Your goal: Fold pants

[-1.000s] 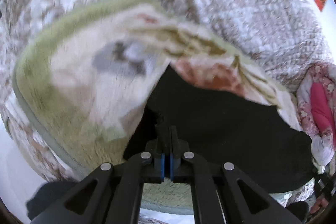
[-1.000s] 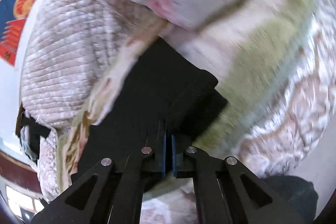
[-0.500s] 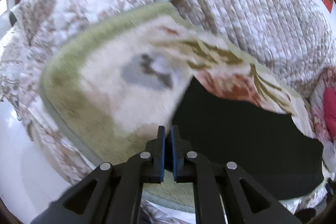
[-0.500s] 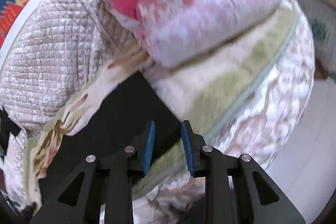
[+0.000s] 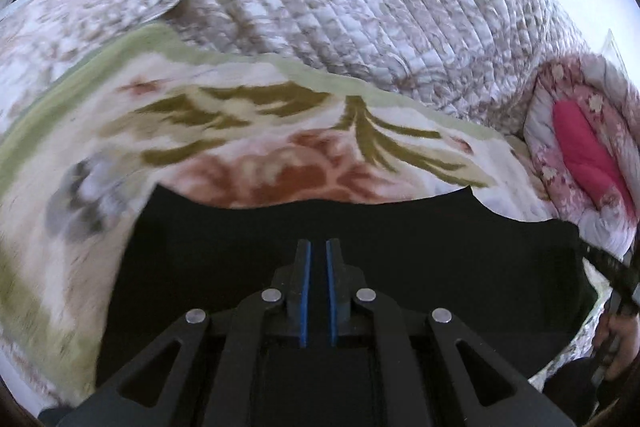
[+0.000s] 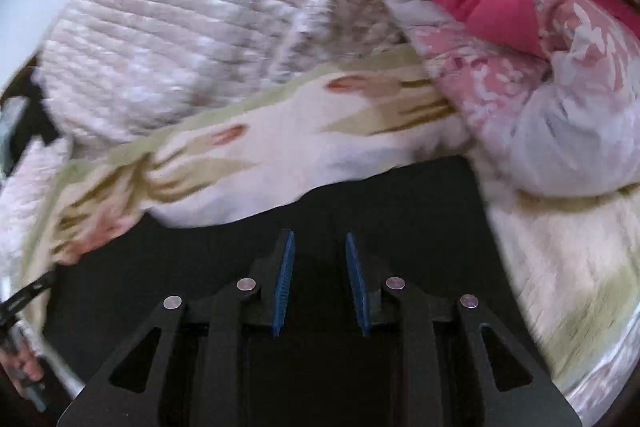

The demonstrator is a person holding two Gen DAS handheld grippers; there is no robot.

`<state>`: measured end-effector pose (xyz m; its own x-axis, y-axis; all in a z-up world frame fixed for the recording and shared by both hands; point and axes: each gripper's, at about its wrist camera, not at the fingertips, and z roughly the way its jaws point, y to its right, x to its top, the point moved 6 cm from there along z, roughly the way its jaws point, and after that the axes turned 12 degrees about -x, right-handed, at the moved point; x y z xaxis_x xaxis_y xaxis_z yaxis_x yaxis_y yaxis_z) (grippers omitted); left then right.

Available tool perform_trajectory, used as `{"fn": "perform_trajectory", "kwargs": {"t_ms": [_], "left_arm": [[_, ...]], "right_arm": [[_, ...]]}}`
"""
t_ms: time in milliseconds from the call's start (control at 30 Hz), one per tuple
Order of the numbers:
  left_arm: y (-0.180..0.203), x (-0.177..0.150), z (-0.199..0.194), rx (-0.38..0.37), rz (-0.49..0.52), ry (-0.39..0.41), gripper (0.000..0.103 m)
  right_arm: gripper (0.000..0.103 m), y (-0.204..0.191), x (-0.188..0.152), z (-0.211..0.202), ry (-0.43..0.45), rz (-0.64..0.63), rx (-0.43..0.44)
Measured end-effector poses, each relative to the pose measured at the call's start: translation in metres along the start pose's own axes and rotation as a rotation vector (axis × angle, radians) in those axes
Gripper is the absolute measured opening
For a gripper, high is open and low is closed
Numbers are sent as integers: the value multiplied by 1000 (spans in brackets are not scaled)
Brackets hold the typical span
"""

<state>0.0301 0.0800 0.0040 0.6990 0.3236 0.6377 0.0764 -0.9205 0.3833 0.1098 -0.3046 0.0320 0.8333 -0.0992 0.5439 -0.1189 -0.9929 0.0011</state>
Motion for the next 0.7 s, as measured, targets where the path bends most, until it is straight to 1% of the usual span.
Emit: {"fn": "perform_trajectory", "kwargs": {"t_ms": [33,67,100,167,200,233,300,367,433,467,500,533,600,700], "left_arm": [[-2,2,7,4,2,-4,9],[-8,3,15,26,-1,-12,9],[-16,3,24,53,-7,-27,9],[-34,-1,39,98,-34,-67,9],[-43,-2,42,103,-50,-70,9],[-48,-1,41,98,-53,-53,9],[-55,1,37,120,-59,-43,9],[-62,2,32,127,-87,-41,9],[-63,2,24,128,-98,-34,9],[-62,1,20,121,-94,-27,9],[-59,0,16,112,-85,-22,9],[-54,-1,12,104,-74,-18,9],[-44,-5,5,85,-58,-13,9],[-24,-17,-2,56,-32,-29,9]], "right_arm": [[26,10,0,8,-12,34,-13],[24,16,0,13,-23,57,3],[19,18,0,16,-26,67,14],[18,17,-1,13,-10,42,5],[18,15,-1,11,-5,27,-1],[18,13,-1,9,-4,23,-2],[20,9,0,2,1,32,8],[21,3,-2,-6,6,27,37],[26,-12,-9,-17,4,-2,73],[31,-20,-14,-23,5,-25,90],[37,-32,-22,-31,5,-60,109],[39,-39,-29,-36,5,-85,115],[40,-58,-45,-47,3,-155,131],[40,-77,-67,-59,3,-220,150]]}}
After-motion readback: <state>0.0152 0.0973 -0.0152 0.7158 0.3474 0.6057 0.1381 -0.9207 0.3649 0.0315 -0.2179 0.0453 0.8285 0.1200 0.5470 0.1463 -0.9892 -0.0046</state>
